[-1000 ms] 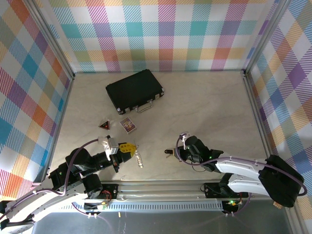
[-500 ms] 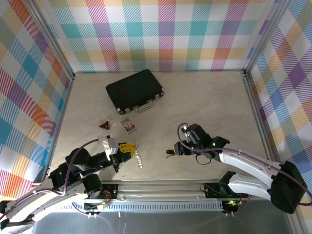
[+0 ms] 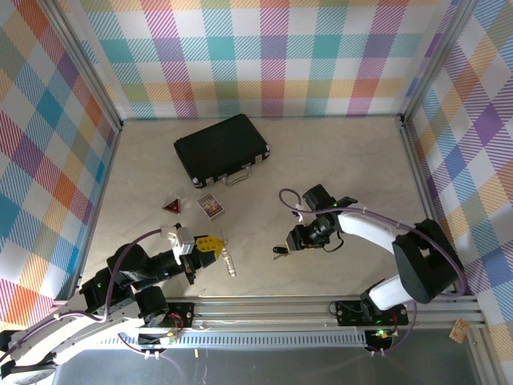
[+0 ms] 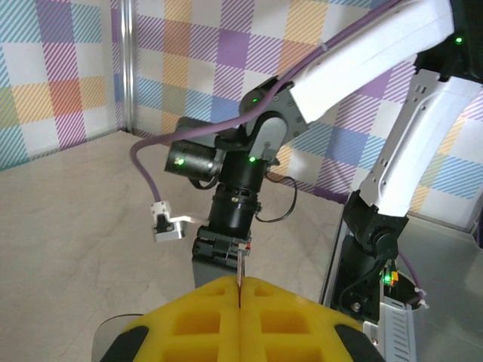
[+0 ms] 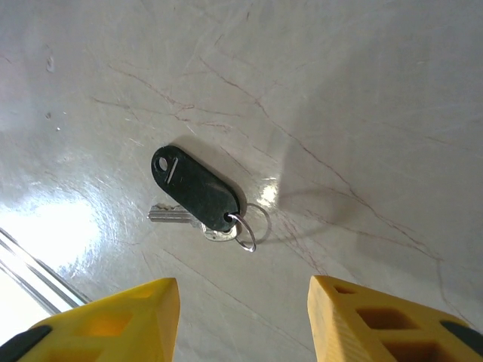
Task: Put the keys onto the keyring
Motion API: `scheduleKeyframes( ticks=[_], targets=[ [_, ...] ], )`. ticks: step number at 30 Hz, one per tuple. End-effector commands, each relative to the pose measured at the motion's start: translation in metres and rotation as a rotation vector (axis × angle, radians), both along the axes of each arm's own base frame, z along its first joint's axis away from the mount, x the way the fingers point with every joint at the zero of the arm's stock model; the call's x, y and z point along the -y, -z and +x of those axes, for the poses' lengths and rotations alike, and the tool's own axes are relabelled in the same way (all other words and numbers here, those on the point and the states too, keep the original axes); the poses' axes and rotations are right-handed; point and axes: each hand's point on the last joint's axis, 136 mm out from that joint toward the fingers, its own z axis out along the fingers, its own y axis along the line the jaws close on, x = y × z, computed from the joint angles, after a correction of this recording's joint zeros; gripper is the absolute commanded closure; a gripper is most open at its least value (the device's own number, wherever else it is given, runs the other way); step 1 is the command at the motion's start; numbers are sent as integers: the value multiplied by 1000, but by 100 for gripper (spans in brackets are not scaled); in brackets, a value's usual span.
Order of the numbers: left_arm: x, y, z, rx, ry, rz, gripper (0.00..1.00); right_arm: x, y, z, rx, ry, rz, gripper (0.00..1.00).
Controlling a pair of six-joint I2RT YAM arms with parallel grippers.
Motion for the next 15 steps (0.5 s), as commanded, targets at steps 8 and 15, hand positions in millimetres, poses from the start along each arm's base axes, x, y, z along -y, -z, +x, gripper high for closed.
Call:
scheduleKeyframes(
  ticks=[8,15],
  targets=[
    [0,-17,-3,28,16,-54,100,-19,8,7,-51,-59,94,57],
    [1,-16,-3,25,20,-50,100,-21,16,6,-75,-54,100,62]
  ],
)
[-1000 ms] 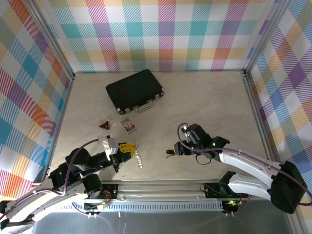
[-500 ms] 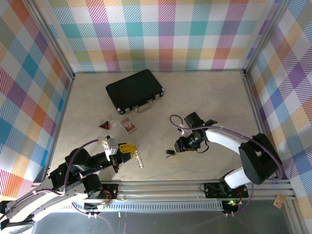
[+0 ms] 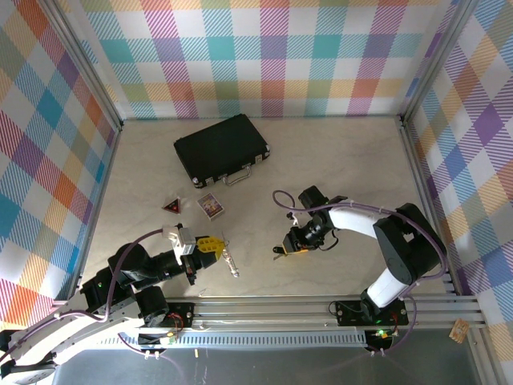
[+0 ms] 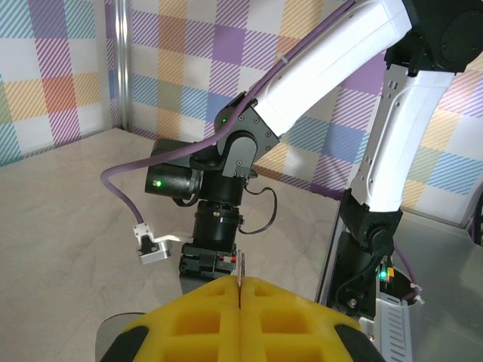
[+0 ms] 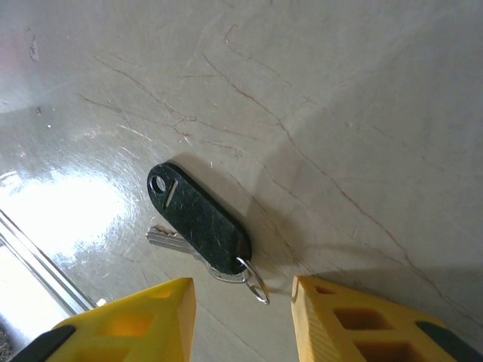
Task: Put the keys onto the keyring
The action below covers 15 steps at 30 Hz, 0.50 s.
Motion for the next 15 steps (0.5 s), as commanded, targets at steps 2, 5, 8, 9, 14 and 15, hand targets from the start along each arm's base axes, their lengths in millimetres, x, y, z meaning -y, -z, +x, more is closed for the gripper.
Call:
scheduleKeyframes(
  ticks=[2,5,8,9,14,15],
  targets=[
    [-1,-18,-2,29,8,-57,100,-8,-4,6,6,-10,45,65],
    [-1,-18,-1,29,6,-54,100,-8,-4,5,3,-10,45,69],
    [-1,-18,-1,28,4,-54,100,-8,-4,6,3,-10,44,74],
    [-1,-18,-1,28,4,-52,100,-8,-4,6,3,-12,44,76],
    [-1,-17,0,25,0,-50,100,-8,-5,5,1,-14,47,80],
    [-1,-18,0,26,0,-51,100,-9,-6,6,4,-14,49,80]
  ],
)
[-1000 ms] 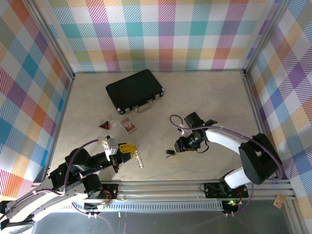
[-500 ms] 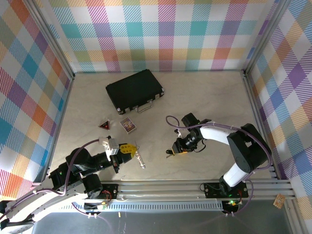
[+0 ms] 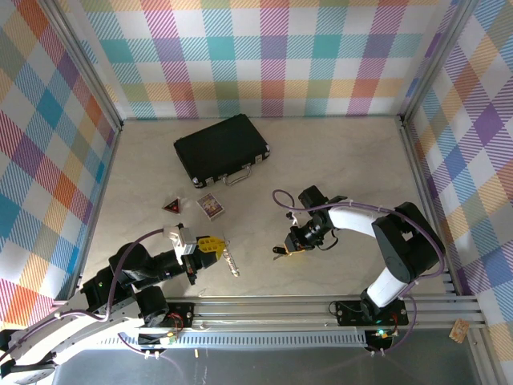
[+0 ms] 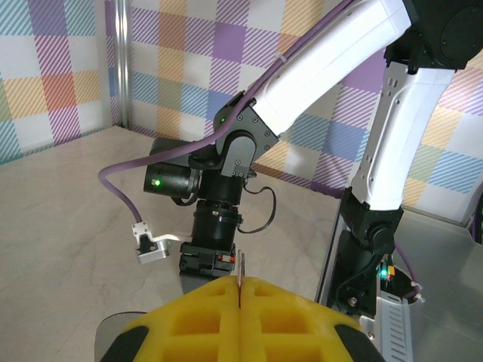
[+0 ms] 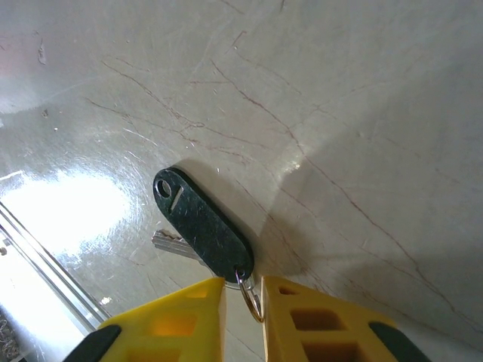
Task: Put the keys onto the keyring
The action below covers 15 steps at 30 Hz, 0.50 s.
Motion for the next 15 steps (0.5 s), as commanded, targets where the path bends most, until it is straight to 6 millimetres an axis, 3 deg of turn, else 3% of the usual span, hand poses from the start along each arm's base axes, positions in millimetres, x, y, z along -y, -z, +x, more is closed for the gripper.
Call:
scheduleKeyframes(
  ticks=[1,15],
  targets=[
    [-2,-19,-1,31,-1,-57,100,-6,-6,5,9,-11,35,81],
    [-3,-19,0,31,-8,-55,100,-7,-9,5,12,-18,43,95]
  ],
)
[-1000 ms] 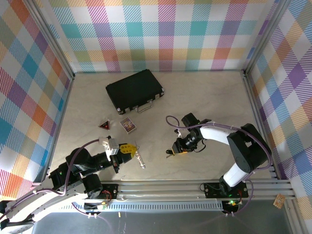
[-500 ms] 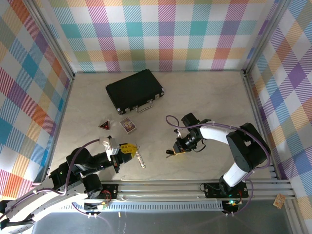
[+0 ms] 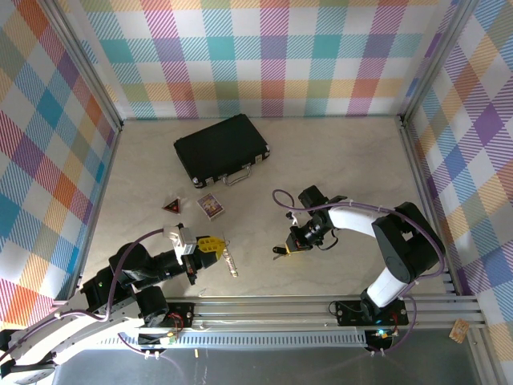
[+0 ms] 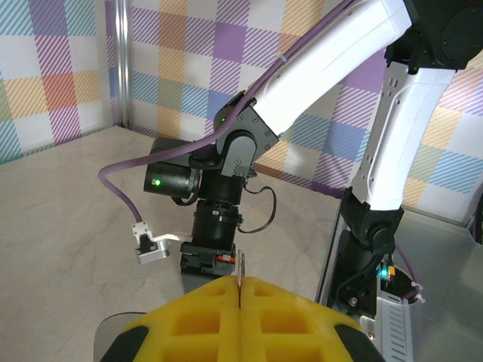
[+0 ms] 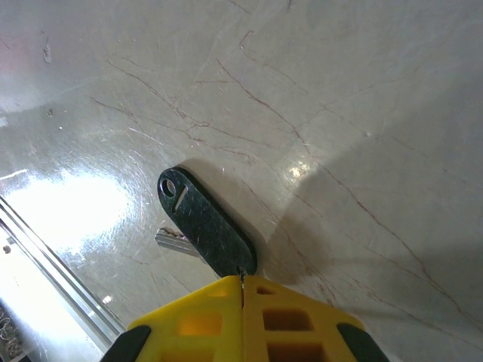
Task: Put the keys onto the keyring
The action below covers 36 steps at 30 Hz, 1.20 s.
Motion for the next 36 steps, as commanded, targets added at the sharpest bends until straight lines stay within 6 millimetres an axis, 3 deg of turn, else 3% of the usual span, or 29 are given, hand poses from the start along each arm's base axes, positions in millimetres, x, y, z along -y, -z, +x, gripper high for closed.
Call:
scheduleKeyframes(
  ticks=[1,8,15,19,23,28,31,36],
  targets=[
    [-3,-19,0,31,-8,-55,100,-6,-10,5,19,-18,42,96],
    [-2,-20,2,27,-11,-46,100,-9,-40,2,130,-52,125,100],
    [3,-28,4,23,-8,-35,100,-20,-115,-6,499,-156,301,100],
    [8,-36,3,27,12,-22,100,-26,-169,-22,746,-212,481,100],
    [13,-42,1,44,37,2,100,-30,-222,-54,978,-292,692,100],
    [23,-47,-7,60,112,35,100,-35,-271,-91,1064,-403,915,100],
    [32,-49,-20,66,211,41,100,-36,-292,-107,1081,-443,1014,100],
    [43,-52,-30,79,295,41,100,-38,-305,-111,1136,-448,1023,100]
  ],
)
